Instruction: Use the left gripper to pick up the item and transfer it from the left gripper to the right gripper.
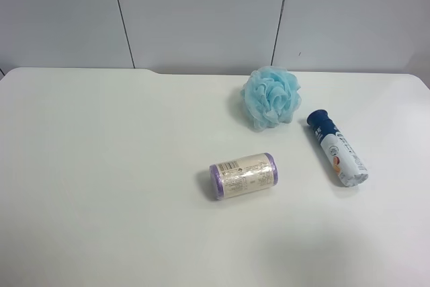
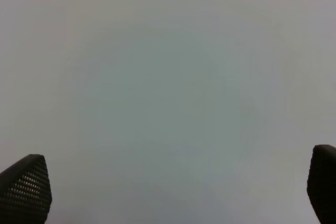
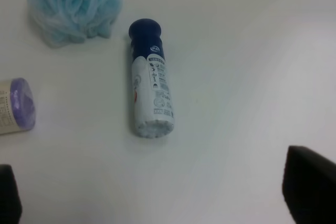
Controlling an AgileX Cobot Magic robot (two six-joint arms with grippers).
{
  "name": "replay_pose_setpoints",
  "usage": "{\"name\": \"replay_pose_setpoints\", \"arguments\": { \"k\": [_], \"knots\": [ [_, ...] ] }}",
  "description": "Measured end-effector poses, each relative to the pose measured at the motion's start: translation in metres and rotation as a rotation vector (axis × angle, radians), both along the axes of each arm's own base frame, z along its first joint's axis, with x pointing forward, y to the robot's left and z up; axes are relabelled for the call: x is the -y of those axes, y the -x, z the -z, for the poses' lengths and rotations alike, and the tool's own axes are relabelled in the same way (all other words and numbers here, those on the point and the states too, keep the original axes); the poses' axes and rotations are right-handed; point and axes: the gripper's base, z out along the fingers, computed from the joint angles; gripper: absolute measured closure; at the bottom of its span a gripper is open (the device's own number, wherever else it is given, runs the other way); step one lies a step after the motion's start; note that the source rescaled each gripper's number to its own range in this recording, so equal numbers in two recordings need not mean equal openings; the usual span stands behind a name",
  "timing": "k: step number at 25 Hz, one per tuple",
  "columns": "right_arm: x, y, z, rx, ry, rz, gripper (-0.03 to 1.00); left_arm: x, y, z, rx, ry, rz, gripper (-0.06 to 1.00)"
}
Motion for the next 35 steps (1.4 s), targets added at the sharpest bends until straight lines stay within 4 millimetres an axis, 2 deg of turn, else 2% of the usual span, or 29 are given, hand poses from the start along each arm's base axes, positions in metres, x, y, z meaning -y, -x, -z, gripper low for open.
{"name": "replay_pose_setpoints", "arguments": {
  "k": [15, 22, 35],
  "knots": [
    [-0.0001, -0.0001, -0.0002, 0.002, 0.000, 0.013, -0.03, 0.0000, 0.0000, 0.0000, 0.000, 0.000, -0.002, -0.05],
    [-0.0005, -0.0003, -0.0003, 0.003, 0.000, 0.076, -0.03, 0.0007, -0.0002, 0.0000, 0.000, 0.001, -0.099, -0.05],
    [-0.0005, -0.0003, -0.0003, 0.003, 0.000, 0.076, -0.03, 0.0008, -0.0002, 0.0000, 0.000, 0.001, -0.105, -0.06]
  ]
}}
